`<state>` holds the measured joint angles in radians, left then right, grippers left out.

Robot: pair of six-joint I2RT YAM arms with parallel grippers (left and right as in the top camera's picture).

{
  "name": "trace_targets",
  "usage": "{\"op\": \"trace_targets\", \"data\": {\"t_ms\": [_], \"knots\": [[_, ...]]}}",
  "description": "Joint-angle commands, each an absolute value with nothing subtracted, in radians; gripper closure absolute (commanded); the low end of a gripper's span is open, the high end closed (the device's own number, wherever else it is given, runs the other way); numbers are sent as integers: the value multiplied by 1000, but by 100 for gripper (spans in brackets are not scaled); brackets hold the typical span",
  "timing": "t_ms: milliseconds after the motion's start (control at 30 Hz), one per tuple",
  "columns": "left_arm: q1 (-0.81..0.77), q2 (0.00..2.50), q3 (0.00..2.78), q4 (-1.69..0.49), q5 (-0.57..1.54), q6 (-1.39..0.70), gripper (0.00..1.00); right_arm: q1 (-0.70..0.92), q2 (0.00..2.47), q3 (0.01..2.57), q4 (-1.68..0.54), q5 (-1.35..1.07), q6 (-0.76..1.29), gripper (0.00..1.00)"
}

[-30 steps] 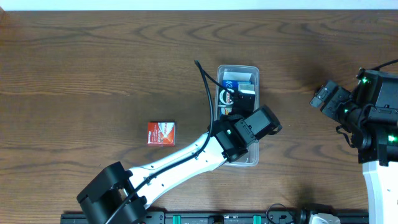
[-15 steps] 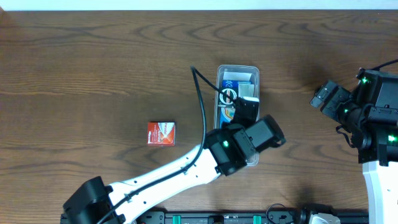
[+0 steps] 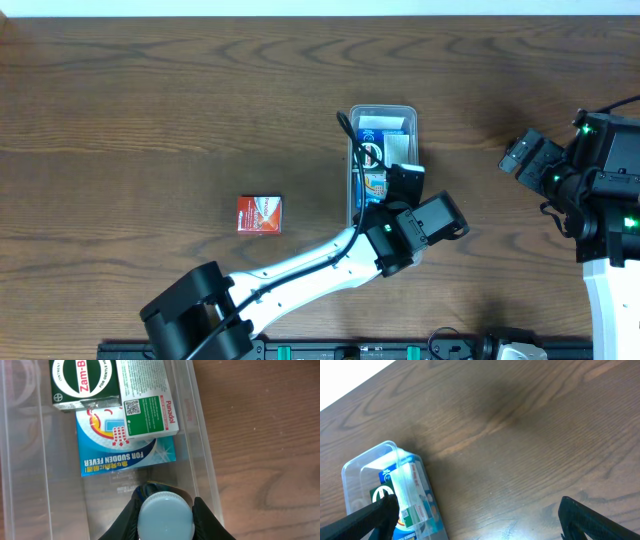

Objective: Pack container
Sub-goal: 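Carry the bottle into the container and release it with the left gripper, then move the left gripper to the red box and grasp it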

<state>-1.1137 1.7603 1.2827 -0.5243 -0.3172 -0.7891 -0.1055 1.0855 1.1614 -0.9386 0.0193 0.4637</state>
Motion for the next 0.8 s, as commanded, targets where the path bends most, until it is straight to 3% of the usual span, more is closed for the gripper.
{"op": "trace_targets", "data": {"t_ms": [0, 100, 200, 300, 333, 433, 500, 600, 667, 767], "knots": [[-1107, 1777, 1313, -501, -365, -802, 87, -111, 1085, 1163, -939, 30, 474, 1], [-1103, 1781, 1313, -495, -415, -802, 76, -111, 1085, 1163, -939, 30, 474, 1], [-1100, 1775, 1314, -487, -446, -789, 52, -111, 1085, 1163, -939, 30, 474, 1], [-1097, 1751, 1314, -488, -447, -755, 43, -111, 1085, 1163, -939, 30, 474, 1], [-1096, 1737, 1314, -487, -447, -736, 34, -111, 1085, 1163, -939, 30, 474, 1], [-1094, 1690, 1314, -488, -447, -691, 31, -111, 1085, 1163, -939, 30, 474, 1], [-1094, 1651, 1314, -488, -447, -658, 21, -111, 1085, 1163, -939, 30, 474, 1], [-1094, 1583, 1314, -489, -447, -612, 20, -111, 1085, 1163, -939, 30, 474, 1], [-1092, 1542, 1314, -496, -456, -593, 2, -111, 1085, 1163, -939, 30, 474, 1], [-1074, 1480, 1314, -543, -476, -583, 2, -111, 1085, 1163, -939, 30, 474, 1]]}}
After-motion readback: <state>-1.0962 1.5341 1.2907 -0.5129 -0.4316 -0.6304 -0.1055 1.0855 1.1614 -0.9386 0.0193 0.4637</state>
